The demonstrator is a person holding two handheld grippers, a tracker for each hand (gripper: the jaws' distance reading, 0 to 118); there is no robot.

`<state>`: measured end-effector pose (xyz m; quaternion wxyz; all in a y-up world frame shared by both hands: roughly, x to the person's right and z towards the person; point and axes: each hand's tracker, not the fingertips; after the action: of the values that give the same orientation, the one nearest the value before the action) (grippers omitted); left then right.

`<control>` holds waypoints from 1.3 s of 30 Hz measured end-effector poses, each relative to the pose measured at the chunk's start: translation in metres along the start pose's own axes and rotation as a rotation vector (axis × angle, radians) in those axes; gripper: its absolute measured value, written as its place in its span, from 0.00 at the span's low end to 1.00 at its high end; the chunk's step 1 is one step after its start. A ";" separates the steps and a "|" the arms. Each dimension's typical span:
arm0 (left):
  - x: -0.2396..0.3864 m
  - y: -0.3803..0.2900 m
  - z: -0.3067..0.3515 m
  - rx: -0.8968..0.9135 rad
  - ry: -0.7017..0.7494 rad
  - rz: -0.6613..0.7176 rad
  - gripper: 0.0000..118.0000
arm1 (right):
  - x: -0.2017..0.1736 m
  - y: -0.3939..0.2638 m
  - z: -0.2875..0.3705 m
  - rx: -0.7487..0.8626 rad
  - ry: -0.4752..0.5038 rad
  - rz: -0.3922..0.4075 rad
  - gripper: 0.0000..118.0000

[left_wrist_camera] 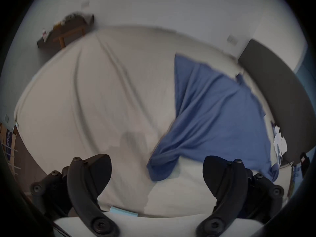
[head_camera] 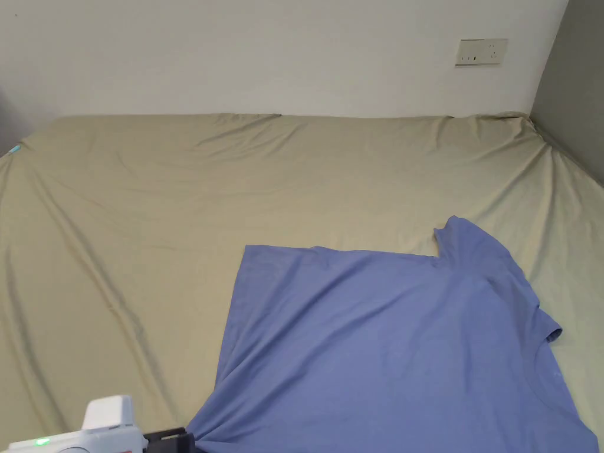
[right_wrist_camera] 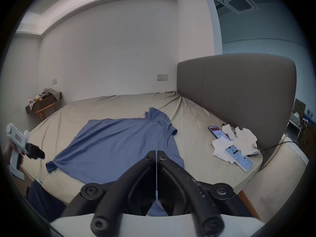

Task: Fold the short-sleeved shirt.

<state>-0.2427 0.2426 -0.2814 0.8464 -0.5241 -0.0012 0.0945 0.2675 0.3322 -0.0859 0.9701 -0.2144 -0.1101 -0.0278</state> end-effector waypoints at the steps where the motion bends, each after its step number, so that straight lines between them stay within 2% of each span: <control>1: -0.002 -0.002 -0.012 -0.032 0.001 0.009 0.86 | 0.001 -0.004 -0.002 -0.016 -0.009 -0.003 0.02; 4: -0.001 -0.008 -0.037 -0.080 0.010 0.048 0.69 | 0.005 -0.015 -0.011 -0.098 -0.029 0.006 0.02; 5: 0.000 -0.009 -0.041 -0.079 0.011 0.047 0.60 | 0.006 -0.020 -0.015 -0.129 -0.039 0.006 0.03; 6: 0.005 -0.011 -0.041 -0.077 0.022 0.046 0.52 | 0.009 -0.024 -0.021 -0.186 -0.049 0.008 0.11; 7: 0.007 -0.011 -0.037 -0.057 0.078 0.007 0.45 | 0.012 -0.027 -0.027 -0.248 -0.045 0.005 0.24; 8: 0.009 -0.011 -0.033 -0.029 0.062 -0.029 0.31 | 0.016 -0.033 -0.034 -0.308 -0.048 -0.007 0.42; 9: 0.010 -0.010 -0.026 0.003 0.028 -0.040 0.02 | 0.020 -0.040 -0.041 -0.369 -0.035 -0.008 0.68; 10: 0.009 -0.009 -0.020 0.022 -0.016 -0.018 0.02 | 0.023 -0.047 -0.048 -0.420 -0.014 0.005 0.80; 11: 0.009 -0.008 -0.014 0.035 -0.050 0.013 0.02 | 0.025 -0.053 -0.053 -0.447 -0.012 0.021 0.81; 13: 0.012 -0.009 -0.004 0.027 -0.083 0.014 0.02 | 0.024 -0.067 -0.064 -0.494 -0.012 0.039 0.80; 15: 0.019 -0.011 0.003 0.055 -0.062 -0.012 0.02 | 0.026 -0.078 -0.079 -0.565 0.036 0.024 0.78; 16: 0.023 -0.012 0.007 0.057 -0.055 -0.020 0.02 | 0.027 -0.083 -0.085 -0.592 0.047 0.009 0.69; 17: 0.024 -0.014 0.008 0.060 -0.052 -0.028 0.02 | 0.026 -0.088 -0.089 -0.602 0.030 -0.011 0.54; 18: 0.024 -0.016 0.011 0.067 -0.050 -0.040 0.02 | 0.027 -0.088 -0.091 -0.595 0.016 -0.010 0.32; 19: 0.024 -0.019 0.013 0.069 -0.040 -0.045 0.02 | 0.027 -0.086 -0.086 -0.543 -0.029 -0.010 0.18; 20: 0.024 -0.018 0.017 0.074 -0.027 -0.048 0.02 | 0.029 -0.081 -0.082 -0.516 -0.017 -0.032 0.11; 21: 0.023 -0.020 0.022 0.091 -0.020 -0.050 0.02 | 0.032 -0.075 -0.078 -0.491 0.021 -0.086 0.10; 22: 0.021 -0.021 0.028 0.102 -0.020 -0.043 0.02 | 0.033 -0.068 -0.073 -0.445 0.017 -0.115 0.09; 25: 0.019 -0.011 0.047 0.141 -0.027 -0.011 0.02 | 0.031 -0.035 -0.065 -0.348 0.002 -0.036 0.09; 28: 0.028 0.018 0.057 0.190 -0.017 -0.034 0.02 | 0.033 0.008 -0.085 -0.268 0.052 -0.061 0.09; 32: 0.048 0.079 0.029 0.194 0.033 -0.062 0.02 | 0.026 0.054 -0.157 -0.223 0.039 0.063 0.09; 34: 0.060 0.110 -0.004 0.146 0.079 -0.087 0.02 | 0.025 0.060 -0.218 -0.305 0.029 0.104 0.09; 38: 0.078 0.151 -0.070 0.035 0.097 -0.121 0.02 | 0.029 0.045 -0.314 -0.483 0.024 0.076 0.09; 39: 0.082 0.157 -0.084 0.001 0.097 -0.126 0.02 | 0.028 0.040 -0.329 -0.516 0.020 0.089 0.09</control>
<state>-0.1790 0.2496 -0.4664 0.8500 -0.5265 0.0069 0.0155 0.3648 0.2289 -0.3871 0.8847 -0.4589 -0.0803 -0.0142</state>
